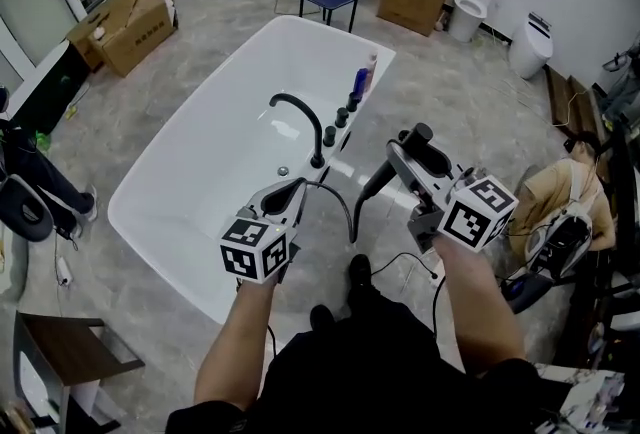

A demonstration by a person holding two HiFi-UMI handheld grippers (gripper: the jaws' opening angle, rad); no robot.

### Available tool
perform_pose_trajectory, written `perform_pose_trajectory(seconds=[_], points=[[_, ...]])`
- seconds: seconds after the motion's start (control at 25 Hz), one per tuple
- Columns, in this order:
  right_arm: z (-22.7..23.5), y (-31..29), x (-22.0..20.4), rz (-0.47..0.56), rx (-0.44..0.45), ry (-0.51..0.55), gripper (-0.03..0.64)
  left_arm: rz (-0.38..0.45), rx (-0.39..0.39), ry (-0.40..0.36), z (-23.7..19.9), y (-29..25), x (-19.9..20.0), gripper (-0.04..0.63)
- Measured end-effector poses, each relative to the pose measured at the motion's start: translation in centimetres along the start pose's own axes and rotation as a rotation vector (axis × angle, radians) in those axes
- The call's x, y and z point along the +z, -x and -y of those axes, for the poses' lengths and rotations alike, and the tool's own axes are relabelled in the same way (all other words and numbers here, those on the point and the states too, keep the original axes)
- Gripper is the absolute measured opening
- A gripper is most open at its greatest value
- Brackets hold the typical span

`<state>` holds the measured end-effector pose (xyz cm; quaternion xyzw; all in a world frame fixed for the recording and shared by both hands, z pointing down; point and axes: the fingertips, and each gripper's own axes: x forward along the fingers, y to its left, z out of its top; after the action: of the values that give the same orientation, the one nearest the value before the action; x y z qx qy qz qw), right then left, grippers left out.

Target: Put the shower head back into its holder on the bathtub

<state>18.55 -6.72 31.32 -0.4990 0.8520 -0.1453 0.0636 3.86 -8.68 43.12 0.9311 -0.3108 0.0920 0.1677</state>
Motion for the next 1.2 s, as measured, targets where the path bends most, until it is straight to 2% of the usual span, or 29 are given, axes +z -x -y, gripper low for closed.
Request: perform_pose_trajectory(seconds=[0.76, 1.08, 1.2], points=[[9.9, -7.5, 4.5, 0.001, 0.087, 0.007, 0.147, -0.055, 0.05, 0.03, -3.5, -10.4, 1.6, 0.015], [12.2, -9.9, 6.6, 0.009, 0.18, -0.009, 0.147, -0.08, 0.114, 0.052, -5.3, -14.0, 2.6, 0.015], [12.7, -10.5, 7.4, 0.013, 0.222, -0.007, 0.147, -0.06, 0.144, 0.057, -5.4, -14.7, 4.0, 0.015]])
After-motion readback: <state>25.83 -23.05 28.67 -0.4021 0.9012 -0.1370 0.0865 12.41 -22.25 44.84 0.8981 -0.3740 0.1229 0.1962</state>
